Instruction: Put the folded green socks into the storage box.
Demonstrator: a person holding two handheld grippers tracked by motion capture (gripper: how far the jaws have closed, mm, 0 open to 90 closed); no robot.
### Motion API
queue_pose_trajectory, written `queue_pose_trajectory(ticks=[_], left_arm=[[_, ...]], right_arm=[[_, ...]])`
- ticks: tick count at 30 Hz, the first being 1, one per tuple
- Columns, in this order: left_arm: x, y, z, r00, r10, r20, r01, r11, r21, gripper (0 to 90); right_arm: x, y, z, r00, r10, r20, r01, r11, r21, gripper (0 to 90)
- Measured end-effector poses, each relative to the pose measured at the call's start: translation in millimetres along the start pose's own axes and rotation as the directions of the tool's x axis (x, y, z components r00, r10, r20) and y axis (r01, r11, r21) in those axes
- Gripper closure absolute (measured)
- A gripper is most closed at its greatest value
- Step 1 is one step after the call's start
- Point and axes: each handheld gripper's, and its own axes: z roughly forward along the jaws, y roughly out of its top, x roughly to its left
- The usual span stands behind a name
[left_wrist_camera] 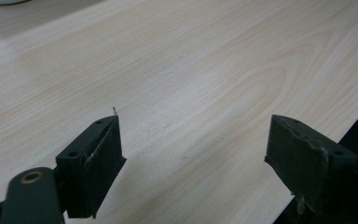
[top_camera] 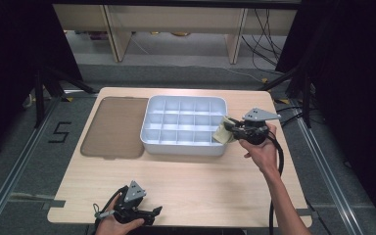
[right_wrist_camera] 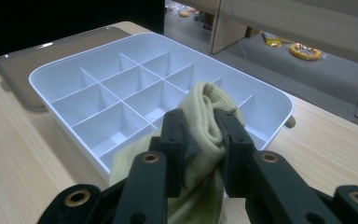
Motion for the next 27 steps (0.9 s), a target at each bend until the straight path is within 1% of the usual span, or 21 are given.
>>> queue_pose_trajectory(ticks=[3, 4, 5, 6, 8, 9, 10, 12, 13, 14, 17, 18, 19, 20, 21, 22, 23, 24, 25, 26, 27], left_arm=[[0.0, -0.1, 0.0, 1.0, 0.003, 0.001, -0.003, 1.0, 0.003, 17.7], [-0.1, -0.1, 0.1, 1.0, 0.001, -0.001, -0.001, 1.0, 0.002, 17.7], [-0.1, -0.1, -0.1, 1.0, 0.004, 0.0, -0.004, 1.0, 0.004, 17.7], [0.3, -0.1, -0.5, 0.9999, 0.013, -0.001, -0.013, 0.9998, 0.012, 17.7], [0.6, 0.1, -0.8, 0.9998, 0.02, -0.002, -0.02, 0.9997, 0.016, 17.8], [0.6, 0.1, -0.8, 0.9998, 0.02, -0.002, -0.02, 0.9997, 0.016, 17.7], [0.2, 0.1, -0.7, 0.9999, 0.012, -0.001, -0.012, 0.9999, 0.008, 17.7], [-0.1, 0.1, -0.6, 0.9999, 0.014, -0.001, -0.014, 0.9999, 0.007, 17.7], [-0.5, 0.0, -0.3, 1.0, 0.008, -0.002, -0.008, 1.0, 0.002, 17.7], [-0.3, 0.1, -0.8, 1.0, 0.008, -0.004, -0.008, 0.9999, 0.007, 17.8], [-0.6, 0.0, -0.8, 1.0, 0.006, -0.003, -0.006, 1.0, 0.006, 17.7], [-1.5, -0.2, 0.0, 0.9999, -0.01, 0.0, 0.01, 0.9999, 0.0, 17.8], [-0.5, 0.2, -1.0, 1.0, 0.008, -0.005, -0.008, 0.9999, 0.008, 17.8], [-0.1, 0.2, -1.2, 1.0, 0.007, -0.002, -0.007, 0.9998, 0.019, 17.7], [-0.3, 0.3, -1.5, 1.0, 0.005, 0.0, -0.005, 0.9998, 0.019, 17.7], [-0.3, 0.3, -1.5, 1.0, 0.005, 0.0, -0.005, 0.9998, 0.019, 17.8], [1.0, 0.8, -2.1, 0.9994, 0.034, -0.003, -0.034, 0.9992, 0.023, 17.7], [0.7, 0.7, -2.1, 0.9997, 0.025, -0.002, -0.025, 0.9994, 0.025, 17.8], [0.0, 0.3, -1.4, 1.0, 0.007, 0.002, -0.007, 0.9997, 0.024, 17.7], [-0.6, 0.2, -1.4, 0.9998, 0.013, -0.013, -0.013, 0.9998, 0.016, 17.7], [0.3, 0.4, -1.4, 0.9996, 0.027, -0.009, -0.027, 0.9995, 0.015, 17.7]], right_arm=[[0.5, 0.8, 2.2, 1.0, 0.0, 0.01, 0.0, 1.0, -0.005, 74.6], [-1.6, 2.0, 4.8, 0.9997, -0.022, 0.006, 0.022, 1.0, 0.003, 74.6], [-1.2, 2.1, 6.7, 0.9997, -0.022, 0.012, 0.022, 1.0, -0.002, 74.5], [-1.9, 2.7, 7.5, 0.9994, -0.033, -0.001, 0.033, 0.999, 0.016, 74.6], [-1.2, 2.4, 11.2, 0.9993, -0.034, 0.018, 0.034, 0.999, 0.016, 74.6], [-1.2, 2.4, 11.2, 0.9993, -0.034, 0.018, 0.034, 0.999, 0.016, 74.6], [-1.2, 1.8, 14.1, 0.9993, -0.027, 0.026, 0.027, 0.999, 0.023, 74.6], [-3.2, 1.6, 17.0, 0.9983, -0.045, 0.038, 0.044, 0.999, 0.021, 74.5], [-4.6, 1.5, 18.7, 0.9976, -0.055, 0.043, 0.054, 0.998, 0.014, 74.5], [-4.1, 1.3, 19.4, 0.9986, -0.038, 0.037, 0.037, 0.999, 0.029, 74.5], [-5.2, 0.4, 22.1, 0.9979, -0.041, 0.049, 0.039, 0.998, 0.042, 74.5], [-9.2, 0.0, 25.1, 0.9957, -0.075, 0.054, 0.073, 0.997, 0.041, 74.5], [-9.6, -0.7, 26.5, 0.9954, -0.077, 0.058, 0.074, 0.996, 0.042, 74.5], [-8.9, -1.5, 28.2, 0.9956, -0.07, 0.061, 0.068, 0.997, 0.044, 74.5], [-10.1, -2.2, 30.6, 0.9938, -0.085, 0.071, 0.082, 0.996, 0.037, 74.5], [-9.5, -2.8, 31.5, 0.995, -0.076, 0.066, 0.073, 0.996, 0.046, 74.5], [-9.8, -2.7, 32.2, 0.9947, -0.079, 0.066, 0.075, 0.995, 0.058, 74.5], [-10.6, -3.0, 34.2, 0.9941, -0.084, 0.068, 0.081, 0.995, 0.051, 74.4], [-9.7, -3.4, 35.3, 0.9939, -0.082, 0.073, 0.078, 0.995, 0.058, 74.5], [-9.8, -3.8, 37.1, 0.9928, -0.09, 0.079, 0.086, 0.995, 0.055, 74.5], [-10.0, -3.5, 37.2, 0.992, -0.102, 0.074, 0.097, 0.993, 0.071, 74.4]])
